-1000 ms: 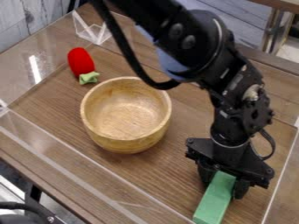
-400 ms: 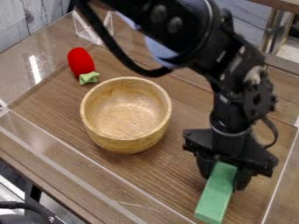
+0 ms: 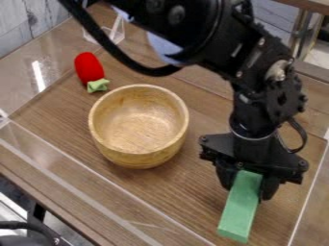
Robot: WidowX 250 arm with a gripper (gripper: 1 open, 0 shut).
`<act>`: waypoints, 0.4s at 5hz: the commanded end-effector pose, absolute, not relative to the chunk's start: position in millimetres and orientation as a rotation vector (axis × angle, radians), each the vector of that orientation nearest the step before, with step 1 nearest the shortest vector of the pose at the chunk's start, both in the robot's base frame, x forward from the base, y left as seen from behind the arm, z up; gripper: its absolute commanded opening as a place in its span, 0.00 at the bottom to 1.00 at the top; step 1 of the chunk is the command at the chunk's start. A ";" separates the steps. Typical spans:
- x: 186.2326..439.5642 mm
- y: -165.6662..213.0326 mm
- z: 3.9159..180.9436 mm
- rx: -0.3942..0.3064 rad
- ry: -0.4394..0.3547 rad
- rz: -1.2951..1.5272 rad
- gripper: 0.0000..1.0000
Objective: Put the green stick in the brown bowl
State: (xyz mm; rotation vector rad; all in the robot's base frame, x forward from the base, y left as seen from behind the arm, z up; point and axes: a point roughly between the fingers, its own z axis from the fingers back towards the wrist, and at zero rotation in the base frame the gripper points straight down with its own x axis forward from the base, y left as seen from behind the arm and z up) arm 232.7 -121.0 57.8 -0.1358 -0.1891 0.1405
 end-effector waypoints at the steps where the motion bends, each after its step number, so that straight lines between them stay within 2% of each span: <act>1: 240.0 -125.6 73.0 -0.169 -0.240 0.138 0.00; 2: 242.1 -132.4 82.3 -0.171 -0.239 0.131 0.00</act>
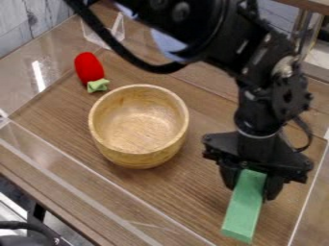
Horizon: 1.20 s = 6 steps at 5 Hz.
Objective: Put the green stick in the brown bowl
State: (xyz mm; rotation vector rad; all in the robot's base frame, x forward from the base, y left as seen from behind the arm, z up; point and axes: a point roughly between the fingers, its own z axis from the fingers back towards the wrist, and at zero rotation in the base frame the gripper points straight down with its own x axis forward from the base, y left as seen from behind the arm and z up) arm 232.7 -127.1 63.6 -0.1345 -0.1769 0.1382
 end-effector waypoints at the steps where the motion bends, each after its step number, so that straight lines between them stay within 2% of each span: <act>1: 244.6 -135.0 98.8 -0.178 -0.248 0.135 0.00; 2: 246.4 -117.7 106.2 -0.169 -0.278 0.230 0.00; 4: 248.4 -70.4 109.6 -0.134 -0.326 0.445 0.00; 5: 240.0 -46.7 106.8 -0.141 -0.325 0.419 0.00; 6: 237.8 -47.0 102.9 -0.166 -0.316 0.401 0.00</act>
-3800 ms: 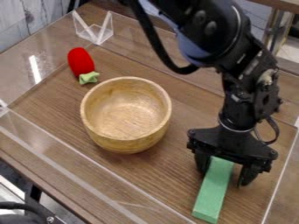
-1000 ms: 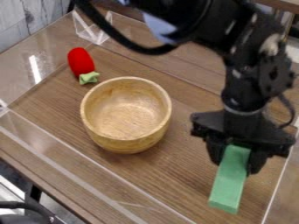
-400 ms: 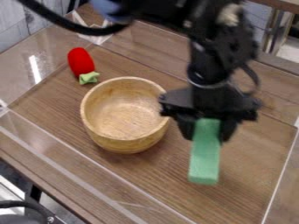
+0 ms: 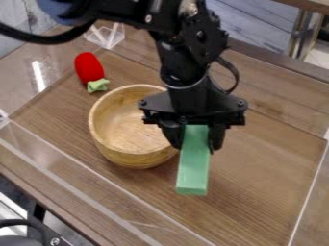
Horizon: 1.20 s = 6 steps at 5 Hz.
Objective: Put the green stick in the brown bowl
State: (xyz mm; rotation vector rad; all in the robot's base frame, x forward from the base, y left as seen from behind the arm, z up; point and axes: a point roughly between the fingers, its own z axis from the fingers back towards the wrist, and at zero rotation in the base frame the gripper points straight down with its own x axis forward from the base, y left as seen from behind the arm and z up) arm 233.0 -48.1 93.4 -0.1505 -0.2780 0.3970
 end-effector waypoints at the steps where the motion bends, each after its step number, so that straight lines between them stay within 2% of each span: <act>1: 238.7 -48.7 109.2 -0.172 -0.310 0.385 0.00; 4: 240.6 -64.2 119.5 -0.162 -0.310 0.498 0.00; 6: 249.8 -49.2 130.4 -0.136 -0.329 0.627 0.00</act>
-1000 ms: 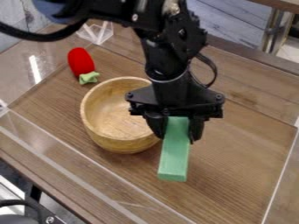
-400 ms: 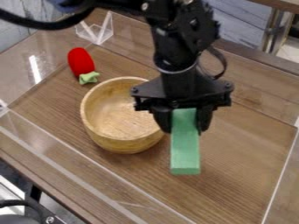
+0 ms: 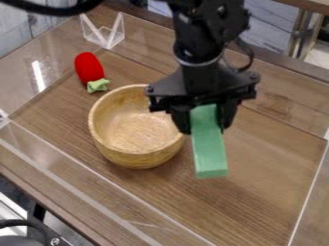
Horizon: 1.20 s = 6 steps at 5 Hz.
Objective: Put the green stick in the brown bowl
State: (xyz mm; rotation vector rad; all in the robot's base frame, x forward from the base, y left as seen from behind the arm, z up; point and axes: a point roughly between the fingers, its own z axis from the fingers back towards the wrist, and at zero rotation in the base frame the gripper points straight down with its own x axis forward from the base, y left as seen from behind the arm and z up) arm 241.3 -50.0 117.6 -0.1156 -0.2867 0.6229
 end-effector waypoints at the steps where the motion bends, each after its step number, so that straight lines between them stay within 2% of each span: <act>1: 253.9 -31.9 135.1 -0.121 -0.340 0.657 0.00; 2: 256.4 4.0 132.0 -0.100 -0.358 0.644 0.00; 4: 236.9 62.4 122.0 -0.076 -0.352 0.576 0.00; 5: 233.1 70.6 118.6 -0.079 -0.348 0.530 0.00; 6: 240.5 66.5 113.5 -0.068 -0.340 0.522 0.00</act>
